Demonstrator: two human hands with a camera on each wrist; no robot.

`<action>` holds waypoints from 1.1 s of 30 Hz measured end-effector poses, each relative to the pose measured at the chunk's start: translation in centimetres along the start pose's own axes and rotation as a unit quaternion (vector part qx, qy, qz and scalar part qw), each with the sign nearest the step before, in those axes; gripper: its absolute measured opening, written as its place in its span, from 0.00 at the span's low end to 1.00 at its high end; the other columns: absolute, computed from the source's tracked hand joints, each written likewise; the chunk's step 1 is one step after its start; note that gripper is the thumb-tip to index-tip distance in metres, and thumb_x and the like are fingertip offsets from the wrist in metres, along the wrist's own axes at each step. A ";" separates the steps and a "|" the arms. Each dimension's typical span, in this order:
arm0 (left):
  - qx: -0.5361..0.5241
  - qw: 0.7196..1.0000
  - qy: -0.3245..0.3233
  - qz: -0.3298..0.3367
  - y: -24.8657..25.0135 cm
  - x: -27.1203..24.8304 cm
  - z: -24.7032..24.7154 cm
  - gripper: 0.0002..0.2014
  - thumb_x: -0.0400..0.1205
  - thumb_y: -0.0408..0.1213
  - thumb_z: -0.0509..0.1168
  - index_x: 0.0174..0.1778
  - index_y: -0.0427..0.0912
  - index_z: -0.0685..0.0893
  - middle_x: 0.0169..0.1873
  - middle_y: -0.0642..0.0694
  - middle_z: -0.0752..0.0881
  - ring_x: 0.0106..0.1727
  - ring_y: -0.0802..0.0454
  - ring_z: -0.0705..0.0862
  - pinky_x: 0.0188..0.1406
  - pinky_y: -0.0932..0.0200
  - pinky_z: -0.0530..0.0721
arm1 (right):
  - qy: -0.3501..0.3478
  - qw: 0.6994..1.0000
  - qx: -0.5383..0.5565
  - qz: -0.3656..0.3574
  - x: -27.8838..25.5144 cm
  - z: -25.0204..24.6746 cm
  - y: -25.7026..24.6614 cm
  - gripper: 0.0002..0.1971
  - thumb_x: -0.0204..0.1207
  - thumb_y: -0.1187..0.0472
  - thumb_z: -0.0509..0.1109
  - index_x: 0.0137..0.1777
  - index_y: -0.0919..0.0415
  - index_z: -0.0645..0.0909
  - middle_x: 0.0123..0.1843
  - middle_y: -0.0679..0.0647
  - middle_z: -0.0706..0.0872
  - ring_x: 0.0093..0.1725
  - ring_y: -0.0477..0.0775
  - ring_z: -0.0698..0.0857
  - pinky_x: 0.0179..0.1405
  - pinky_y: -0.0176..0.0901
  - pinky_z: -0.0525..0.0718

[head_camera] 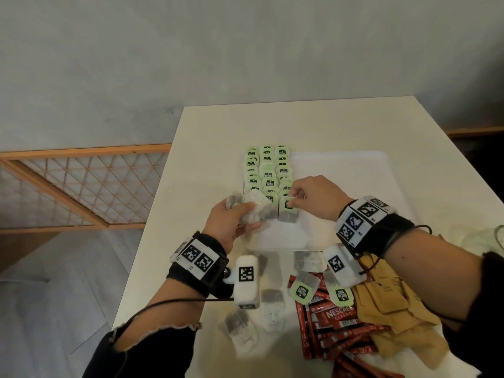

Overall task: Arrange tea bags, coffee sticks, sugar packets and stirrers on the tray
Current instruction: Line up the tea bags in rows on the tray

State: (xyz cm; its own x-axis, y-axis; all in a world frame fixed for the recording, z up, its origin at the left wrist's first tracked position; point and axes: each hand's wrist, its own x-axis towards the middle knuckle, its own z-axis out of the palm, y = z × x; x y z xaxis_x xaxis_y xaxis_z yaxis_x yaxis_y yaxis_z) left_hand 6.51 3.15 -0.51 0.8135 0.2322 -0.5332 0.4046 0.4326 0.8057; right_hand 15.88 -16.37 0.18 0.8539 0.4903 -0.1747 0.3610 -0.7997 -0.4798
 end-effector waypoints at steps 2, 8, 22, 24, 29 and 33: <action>0.001 1.000 -0.003 0.001 0.1 -0.2 0.4 0.06 0.80 0.25 0.70 0.51 0.35 0.83 0.49 0.37 0.86 0.43 0.45 0.87 0.28 0.59 0.89 | 0.026 0.999 0.026 -0.015 -0.3 0.0 0.1 0.13 0.74 0.52 0.76 0.56 0.51 0.82 0.47 0.47 0.82 0.40 0.45 0.80 0.43 0.42 0.76; 0.026 0.999 -0.034 0.017 0.2 -1.2 1.6 0.07 0.79 0.26 0.71 0.52 0.35 0.84 0.45 0.40 0.87 0.37 0.51 0.88 0.28 0.60 0.89 | 0.068 0.979 0.190 -0.034 -2.4 0.0 -1.2 0.09 0.80 0.55 0.70 0.57 0.53 0.84 0.48 0.47 0.85 0.37 0.40 0.81 0.41 0.35 0.74; 0.069 0.993 -0.052 0.080 -0.4 -4.8 3.7 0.07 0.80 0.32 0.72 0.52 0.35 0.88 0.50 0.36 0.91 0.48 0.46 0.90 0.32 0.59 0.88 | 0.156 0.979 0.119 -0.051 -6.2 -0.5 -3.2 0.06 0.79 0.59 0.67 0.42 0.61 0.76 0.42 0.52 0.82 0.39 0.56 0.83 0.41 0.50 0.81; 0.060 0.993 -0.059 0.086 -0.5 -5.0 4.3 0.08 0.80 0.31 0.71 0.53 0.33 0.88 0.51 0.36 0.91 0.48 0.47 0.90 0.34 0.60 0.89 | 0.154 0.978 0.119 -0.076 -6.7 -0.3 -3.5 0.07 0.80 0.58 0.67 0.43 0.60 0.76 0.41 0.53 0.84 0.39 0.57 0.83 0.41 0.54 0.82; 0.022 0.994 -0.059 0.093 0.0 -5.3 4.6 0.06 0.79 0.33 0.73 0.50 0.36 0.88 0.44 0.41 0.89 0.33 0.57 0.89 0.43 0.58 0.91 | 0.174 0.973 0.101 -0.115 -7.3 -0.4 -4.0 0.07 0.82 0.57 0.64 0.44 0.58 0.80 0.45 0.49 0.83 0.42 0.51 0.82 0.46 0.50 0.81; 0.056 0.990 -0.037 0.123 0.5 -5.2 4.4 0.13 0.77 0.36 0.76 0.54 0.33 0.88 0.53 0.35 0.88 0.39 0.54 0.90 0.38 0.60 0.90 | 0.159 0.975 0.094 -0.123 -7.4 -0.4 -4.2 0.08 0.82 0.60 0.65 0.47 0.60 0.84 0.46 0.52 0.83 0.43 0.53 0.81 0.48 0.53 0.81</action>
State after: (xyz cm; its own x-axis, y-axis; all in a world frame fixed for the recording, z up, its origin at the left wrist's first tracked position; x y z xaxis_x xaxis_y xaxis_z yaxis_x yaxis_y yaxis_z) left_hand 4.36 -1.69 3.84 0.9199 0.2515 -0.3007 0.2312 0.2713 0.9343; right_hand 8.15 -16.79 3.82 0.8337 0.5036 0.2265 0.5203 -0.5792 -0.6275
